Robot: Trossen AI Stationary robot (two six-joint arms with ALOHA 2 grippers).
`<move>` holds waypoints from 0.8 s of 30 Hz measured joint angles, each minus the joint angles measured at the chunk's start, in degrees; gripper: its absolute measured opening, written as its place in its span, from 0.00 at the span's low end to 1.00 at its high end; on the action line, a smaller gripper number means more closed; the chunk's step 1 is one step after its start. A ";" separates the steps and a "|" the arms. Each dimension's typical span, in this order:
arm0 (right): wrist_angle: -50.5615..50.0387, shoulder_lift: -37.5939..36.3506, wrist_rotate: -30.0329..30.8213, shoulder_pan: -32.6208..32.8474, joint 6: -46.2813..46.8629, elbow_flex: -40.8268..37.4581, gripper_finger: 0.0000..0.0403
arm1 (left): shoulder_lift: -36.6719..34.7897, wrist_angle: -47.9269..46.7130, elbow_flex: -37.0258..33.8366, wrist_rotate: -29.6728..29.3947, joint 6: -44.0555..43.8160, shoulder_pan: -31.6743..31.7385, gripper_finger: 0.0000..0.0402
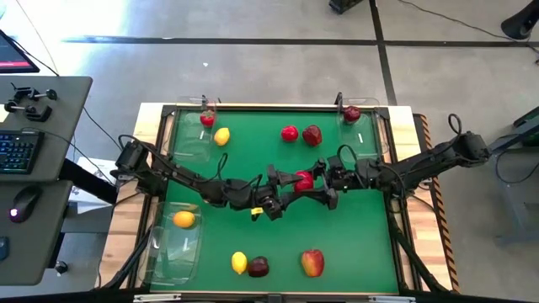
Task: Sort produce into baskets
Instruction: Put the tomato into the top left bin
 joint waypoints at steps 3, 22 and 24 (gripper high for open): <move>-0.69 -0.53 0.08 -0.04 -0.26 0.00 0.86 | 0.00 -0.12 -0.04 -1.51 -0.21 -0.04 0.72; -14.80 -10.59 3.63 -0.06 -6.23 0.00 0.86 | -0.18 -3.62 -0.04 -3.41 -5.08 2.06 0.66; -15.61 -11.39 3.63 -0.06 -6.23 -0.01 0.86 | -0.18 -4.03 -0.04 -3.53 -5.12 2.21 0.66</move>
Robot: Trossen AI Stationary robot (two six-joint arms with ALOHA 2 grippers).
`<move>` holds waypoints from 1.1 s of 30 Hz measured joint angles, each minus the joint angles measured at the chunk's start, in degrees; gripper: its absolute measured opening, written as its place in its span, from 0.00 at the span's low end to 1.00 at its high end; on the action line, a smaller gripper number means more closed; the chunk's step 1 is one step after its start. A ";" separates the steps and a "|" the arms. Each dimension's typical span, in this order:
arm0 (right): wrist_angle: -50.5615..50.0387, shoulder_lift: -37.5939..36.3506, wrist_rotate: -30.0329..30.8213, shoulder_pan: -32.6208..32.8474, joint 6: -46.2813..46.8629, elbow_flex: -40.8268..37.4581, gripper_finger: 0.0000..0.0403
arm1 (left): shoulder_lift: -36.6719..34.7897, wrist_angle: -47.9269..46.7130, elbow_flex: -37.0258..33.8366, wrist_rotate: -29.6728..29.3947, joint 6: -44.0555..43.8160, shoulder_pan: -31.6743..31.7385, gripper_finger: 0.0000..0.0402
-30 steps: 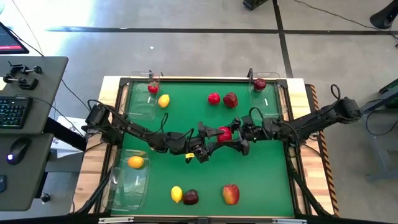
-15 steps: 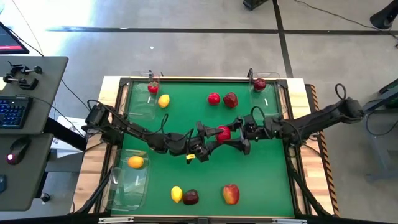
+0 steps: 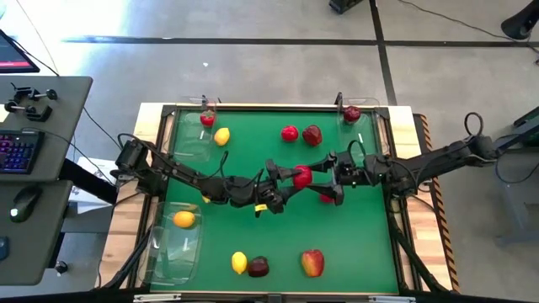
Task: Sort produce into baskets
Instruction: Put the tomato into the top left bin
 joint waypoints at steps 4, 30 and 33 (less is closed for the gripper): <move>-1.68 -1.39 0.55 0.00 -1.17 0.01 0.86 | 0.00 -1.13 -0.04 -1.82 -0.02 0.05 0.66; -14.34 -4.27 6.73 0.11 -6.03 0.09 0.28 | 0.17 -16.99 -0.22 -11.10 -11.26 9.17 0.65; -14.36 -4.25 6.75 0.09 -6.35 0.09 0.23 | 0.17 -18.06 -0.22 -11.10 -12.55 10.26 0.65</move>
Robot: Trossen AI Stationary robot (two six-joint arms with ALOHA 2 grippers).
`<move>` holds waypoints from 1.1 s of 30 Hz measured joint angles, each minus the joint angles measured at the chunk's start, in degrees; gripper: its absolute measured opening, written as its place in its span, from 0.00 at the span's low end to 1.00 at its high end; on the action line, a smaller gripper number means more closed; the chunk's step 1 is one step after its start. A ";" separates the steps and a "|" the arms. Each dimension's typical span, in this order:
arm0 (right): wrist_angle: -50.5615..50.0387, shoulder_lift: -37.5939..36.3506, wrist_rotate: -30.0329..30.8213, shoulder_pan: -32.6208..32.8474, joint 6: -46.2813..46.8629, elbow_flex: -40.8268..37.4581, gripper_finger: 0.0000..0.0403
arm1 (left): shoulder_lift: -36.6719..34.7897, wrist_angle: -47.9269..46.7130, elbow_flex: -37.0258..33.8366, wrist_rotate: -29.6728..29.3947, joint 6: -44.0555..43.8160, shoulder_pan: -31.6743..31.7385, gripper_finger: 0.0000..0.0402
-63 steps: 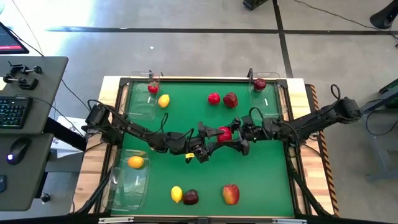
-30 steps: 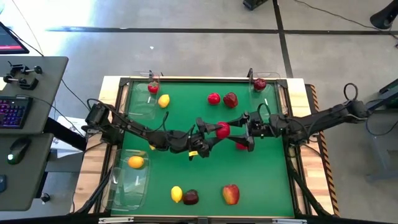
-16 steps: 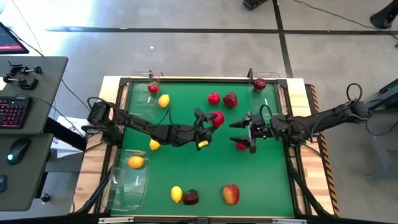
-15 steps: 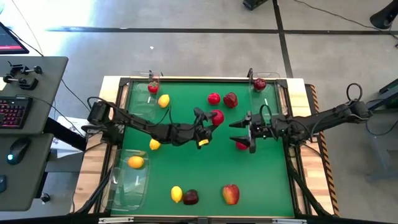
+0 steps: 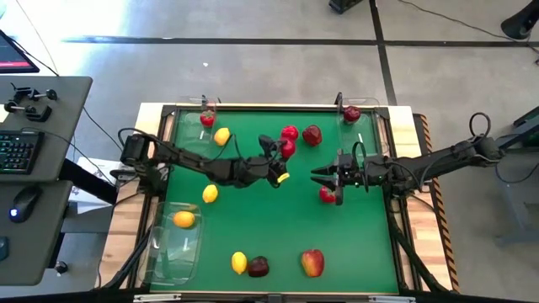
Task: Sort produce into baskets
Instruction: Put the tomato into the top left bin
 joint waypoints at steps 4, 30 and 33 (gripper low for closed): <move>-0.04 0.02 0.00 0.00 -0.70 0.00 0.19 | -1.79 -0.50 -1.06 0.28 -0.64 1.07 0.65; -0.39 0.04 0.24 -0.05 -1.14 -0.04 0.18 | -48.00 -27.77 -21.03 0.10 -33.18 10.24 0.65; -0.39 0.07 0.24 -0.06 -1.26 -0.04 0.18 | -51.77 -37.88 -18.94 1.64 -40.36 14.16 0.65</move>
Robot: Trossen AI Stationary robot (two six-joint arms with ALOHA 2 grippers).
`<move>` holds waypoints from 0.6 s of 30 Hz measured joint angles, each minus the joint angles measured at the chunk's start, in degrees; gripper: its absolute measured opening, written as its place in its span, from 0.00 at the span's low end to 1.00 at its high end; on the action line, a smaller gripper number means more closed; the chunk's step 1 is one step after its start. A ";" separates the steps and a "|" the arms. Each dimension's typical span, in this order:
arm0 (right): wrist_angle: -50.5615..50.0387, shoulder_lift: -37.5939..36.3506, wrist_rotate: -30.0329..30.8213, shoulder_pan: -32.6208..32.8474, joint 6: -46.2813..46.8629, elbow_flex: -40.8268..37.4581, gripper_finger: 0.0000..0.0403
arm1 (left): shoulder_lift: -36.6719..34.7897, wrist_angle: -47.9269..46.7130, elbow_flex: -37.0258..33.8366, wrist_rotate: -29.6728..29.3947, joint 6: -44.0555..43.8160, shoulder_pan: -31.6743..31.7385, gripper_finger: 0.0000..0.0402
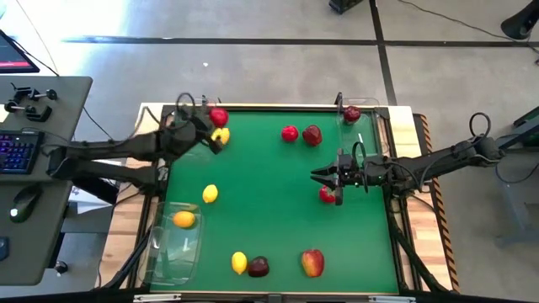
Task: Sort produce into baskets
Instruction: Put the tomato into the top left bin
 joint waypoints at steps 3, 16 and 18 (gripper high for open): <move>0.00 0.00 0.00 0.01 -0.78 0.00 0.18 | -1.19 -9.49 3.23 2.79 -5.07 3.90 0.65; -0.02 0.00 0.09 -0.01 -0.95 0.00 0.18 | 5.63 -36.06 15.72 20.34 -14.04 27.63 0.65; -0.04 0.00 0.09 -0.01 -1.17 0.00 0.18 | 7.76 -36.67 16.35 23.05 -13.52 31.49 0.65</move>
